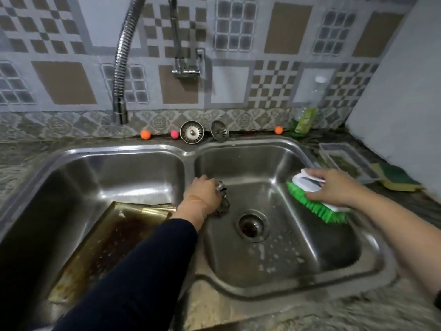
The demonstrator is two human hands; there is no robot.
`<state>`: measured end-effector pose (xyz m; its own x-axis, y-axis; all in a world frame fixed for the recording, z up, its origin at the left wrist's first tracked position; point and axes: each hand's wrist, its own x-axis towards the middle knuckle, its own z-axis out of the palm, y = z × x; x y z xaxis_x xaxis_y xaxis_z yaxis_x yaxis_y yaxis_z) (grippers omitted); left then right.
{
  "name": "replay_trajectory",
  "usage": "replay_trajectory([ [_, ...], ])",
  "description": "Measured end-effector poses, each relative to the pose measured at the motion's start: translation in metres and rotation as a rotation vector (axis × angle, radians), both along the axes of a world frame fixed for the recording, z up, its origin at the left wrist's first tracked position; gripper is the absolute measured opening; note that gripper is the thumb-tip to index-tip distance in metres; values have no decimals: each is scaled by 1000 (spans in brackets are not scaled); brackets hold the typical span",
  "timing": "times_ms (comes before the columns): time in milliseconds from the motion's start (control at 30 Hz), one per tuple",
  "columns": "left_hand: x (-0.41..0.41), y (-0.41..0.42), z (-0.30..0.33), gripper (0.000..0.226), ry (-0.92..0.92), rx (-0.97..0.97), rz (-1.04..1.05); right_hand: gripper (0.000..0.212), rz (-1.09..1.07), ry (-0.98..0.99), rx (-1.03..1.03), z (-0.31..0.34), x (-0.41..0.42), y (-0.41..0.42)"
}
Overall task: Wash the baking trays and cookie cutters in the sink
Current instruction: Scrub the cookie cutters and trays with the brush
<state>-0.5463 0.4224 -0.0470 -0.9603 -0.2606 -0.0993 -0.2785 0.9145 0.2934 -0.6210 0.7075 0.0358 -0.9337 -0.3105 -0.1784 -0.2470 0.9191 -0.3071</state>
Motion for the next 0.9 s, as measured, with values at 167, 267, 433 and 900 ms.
replay_trajectory([
  [167,-37,35,-40,43,-209,-6,48,65,-66,147,4,51,-90,62],
  [267,-57,47,-69,51,-275,-3,84,67,-112,187,49,54,-137,85],
  [433,-79,61,-104,51,-302,-153,154,70,-45,123,106,2,-185,91],
  [900,-88,63,-118,51,-259,-370,147,72,-127,208,19,-41,-189,91],
])
